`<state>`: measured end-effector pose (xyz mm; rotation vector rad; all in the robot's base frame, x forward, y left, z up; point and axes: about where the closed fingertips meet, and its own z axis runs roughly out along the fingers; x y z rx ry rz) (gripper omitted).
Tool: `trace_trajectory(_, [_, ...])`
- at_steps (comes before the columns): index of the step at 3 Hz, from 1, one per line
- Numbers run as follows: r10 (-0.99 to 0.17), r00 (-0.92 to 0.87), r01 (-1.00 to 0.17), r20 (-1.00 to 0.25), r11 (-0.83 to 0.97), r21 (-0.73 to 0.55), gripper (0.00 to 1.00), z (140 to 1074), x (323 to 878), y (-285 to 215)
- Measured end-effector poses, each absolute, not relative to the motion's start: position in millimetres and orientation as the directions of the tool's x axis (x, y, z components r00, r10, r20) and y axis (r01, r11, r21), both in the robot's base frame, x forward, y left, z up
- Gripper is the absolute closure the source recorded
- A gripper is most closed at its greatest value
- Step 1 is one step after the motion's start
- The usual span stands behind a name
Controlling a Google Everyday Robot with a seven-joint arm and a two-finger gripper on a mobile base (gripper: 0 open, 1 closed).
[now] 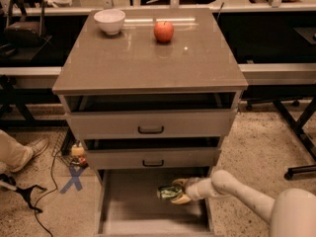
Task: Pick green can from bottom drawer and place on counter
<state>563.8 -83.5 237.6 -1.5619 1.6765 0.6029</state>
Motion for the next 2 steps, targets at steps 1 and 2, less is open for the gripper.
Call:
trace_trajectory(1, [-0.621, 0.064, -0.970, -0.781, 0.146, -0.196, 1.00, 288.1, 570.7, -131.0])
trace_trajectory(2, [-0.612, 0.066, -0.969, -0.788, 0.149, -0.197, 1.00, 294.2, 569.5, -134.9])
